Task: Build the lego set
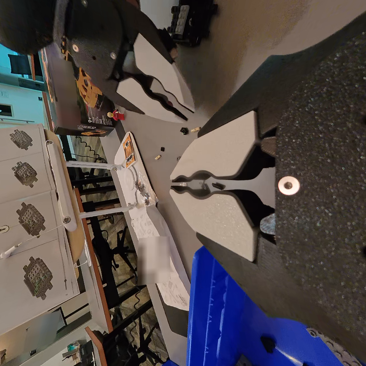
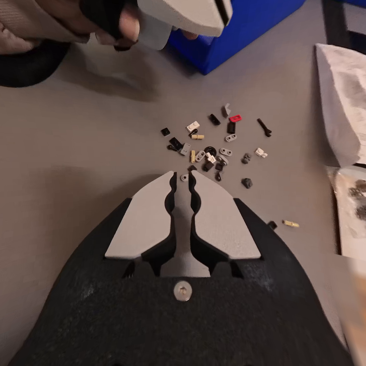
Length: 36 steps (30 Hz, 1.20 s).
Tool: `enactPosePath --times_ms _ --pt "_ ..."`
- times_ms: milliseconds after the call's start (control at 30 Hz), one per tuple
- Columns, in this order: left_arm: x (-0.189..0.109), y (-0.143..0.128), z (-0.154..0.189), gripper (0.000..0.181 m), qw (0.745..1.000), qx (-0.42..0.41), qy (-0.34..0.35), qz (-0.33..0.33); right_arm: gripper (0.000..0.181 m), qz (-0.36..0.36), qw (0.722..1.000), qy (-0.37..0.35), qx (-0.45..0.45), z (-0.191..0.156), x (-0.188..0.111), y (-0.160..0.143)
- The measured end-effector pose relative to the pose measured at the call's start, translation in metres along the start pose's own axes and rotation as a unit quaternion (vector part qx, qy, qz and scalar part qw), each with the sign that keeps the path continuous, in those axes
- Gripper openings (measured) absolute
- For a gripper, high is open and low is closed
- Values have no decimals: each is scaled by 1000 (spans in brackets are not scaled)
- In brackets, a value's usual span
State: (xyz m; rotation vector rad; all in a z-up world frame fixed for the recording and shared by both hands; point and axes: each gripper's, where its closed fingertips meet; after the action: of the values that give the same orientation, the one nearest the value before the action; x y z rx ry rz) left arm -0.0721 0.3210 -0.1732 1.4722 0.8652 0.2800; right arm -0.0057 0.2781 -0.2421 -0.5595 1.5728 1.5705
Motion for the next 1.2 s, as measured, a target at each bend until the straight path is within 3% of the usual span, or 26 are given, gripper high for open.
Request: enactPosePath --times_ms 300,800,1033,1200 --pt "-1 4 3 3 1000 12 -5 3 10 -85 989 32 -120 -15 43 14" --pt "-8 10 -1 3 1000 13 -4 13 4 -121 980 40 -154 -12 54 17" --pt "-7 9 0 3 1000 10 -8 11 4 -87 987 42 -127 -15 46 16" --pt "-7 9 5 3 1000 5 -24 11 4 35 997 56 -28 -9 6 25"
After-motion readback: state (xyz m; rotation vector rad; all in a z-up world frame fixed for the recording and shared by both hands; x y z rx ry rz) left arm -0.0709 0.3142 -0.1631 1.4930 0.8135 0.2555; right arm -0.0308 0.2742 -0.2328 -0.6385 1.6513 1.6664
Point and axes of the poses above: each gripper's, where its closed fingertips meet, x out along the fingers, y out of its top, z = x × y across the jaws, and after that the axes turned 10 degrees about -z, right-handed
